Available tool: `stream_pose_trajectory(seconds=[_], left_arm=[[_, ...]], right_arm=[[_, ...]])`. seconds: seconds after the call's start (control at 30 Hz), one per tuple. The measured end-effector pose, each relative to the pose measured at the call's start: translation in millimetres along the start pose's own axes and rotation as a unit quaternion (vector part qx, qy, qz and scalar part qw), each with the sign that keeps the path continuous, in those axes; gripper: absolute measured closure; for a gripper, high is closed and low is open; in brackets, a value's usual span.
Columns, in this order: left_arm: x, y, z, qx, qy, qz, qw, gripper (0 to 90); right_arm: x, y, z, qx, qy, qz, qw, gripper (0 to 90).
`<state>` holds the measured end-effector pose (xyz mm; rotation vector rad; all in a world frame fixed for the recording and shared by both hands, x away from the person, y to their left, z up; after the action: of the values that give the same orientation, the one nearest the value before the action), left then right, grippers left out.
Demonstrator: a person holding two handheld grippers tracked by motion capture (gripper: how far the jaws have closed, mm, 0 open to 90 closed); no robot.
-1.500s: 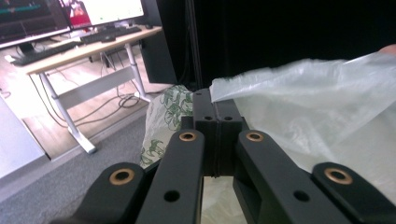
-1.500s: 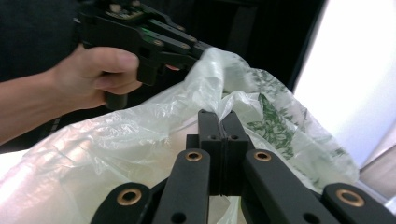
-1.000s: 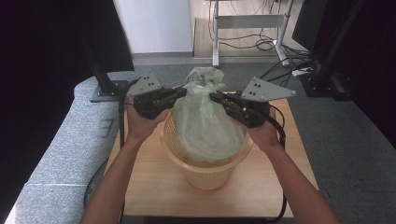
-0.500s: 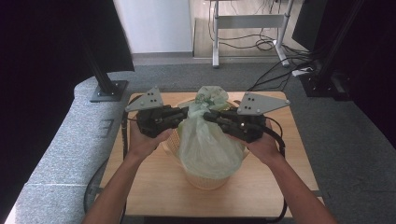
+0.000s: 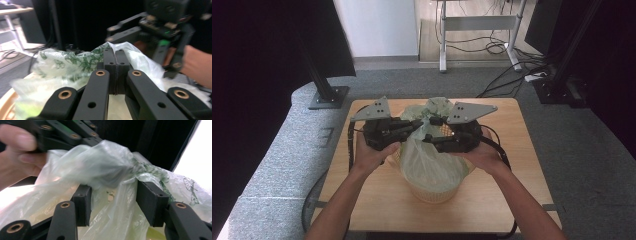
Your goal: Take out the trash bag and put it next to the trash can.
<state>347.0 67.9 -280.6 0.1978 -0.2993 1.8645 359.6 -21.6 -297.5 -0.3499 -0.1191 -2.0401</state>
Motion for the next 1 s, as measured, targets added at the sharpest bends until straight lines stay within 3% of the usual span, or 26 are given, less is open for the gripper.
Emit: stream_pose_trajectory(seconds=[0.07,0.17,0.23,0.37,0.43,0.53,0.63,0.7,0.83,1.0], left_arm=[[-0.8,0.3,1.5,0.005,0.003,-0.006,1.0,90.0],[0.3,-1.8,2.0,0.018,0.011,-0.016,0.9996,89.8],[4.4,-2.4,3.5,0.029,0.026,-0.028,0.9989,84.1],[20.2,-6.0,3.1,0.016,0.034,0.003,0.9993,63.0],[33.2,-10.5,1.8,0.011,0.039,0.031,0.9987,51.8],[51.1,-19.8,-6.3,0.01,0.034,0.062,0.9975,42.4],[58.0,-25.9,-18.8,0.021,0.025,0.059,0.9977,35.0],[54.6,-27.2,-27.0,0.027,0.012,0.047,0.9985,28.6],[32.8,-19.9,-33.8,0.015,-0.02,0.023,0.9994,18.2],[0.9,-6.8,-30.0,-0.018,-0.056,0.037,0.9976,11.8]], right_arm=[[-1.4,-0.1,1.7,0.009,0.005,0.0,0.9999,55.6],[-2.5,-5.6,1.3,0.037,0.003,0.004,0.9993,77.3],[-2.4,-5.4,1.5,0.042,0.004,-0.009,0.9991,86.3],[4.9,2.5,4.0,0.032,0.017,-0.023,0.9991,88.4],[12.9,6.1,8.8,0.021,0.032,-0.02,0.9991,88.5],[27.2,11.2,19.7,0.011,0.053,-0.016,0.9984,88.6],[39.5,13.9,34.5,0.001,0.072,-0.014,0.9973,88.6],[43.7,13.1,43.4,0.001,0.079,-0.011,0.9968,88.6],[40.8,5.6,54.3,0.012,0.08,-0.007,0.9967,88.6],[26.8,-8.7,59.1,0.021,0.077,0.007,0.9968,88.7]])
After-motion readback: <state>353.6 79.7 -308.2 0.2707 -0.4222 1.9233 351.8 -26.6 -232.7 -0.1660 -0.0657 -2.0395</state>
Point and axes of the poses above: each handheld gripper's, and its own axes: x roughly backward along the jaws, z roughly out of its top, y roughly to its right, the point moved 8 cm from there along -x, roughly forward along the jaws, and after that the axes turned 10 degrees about -x, right-handed, at the moved point
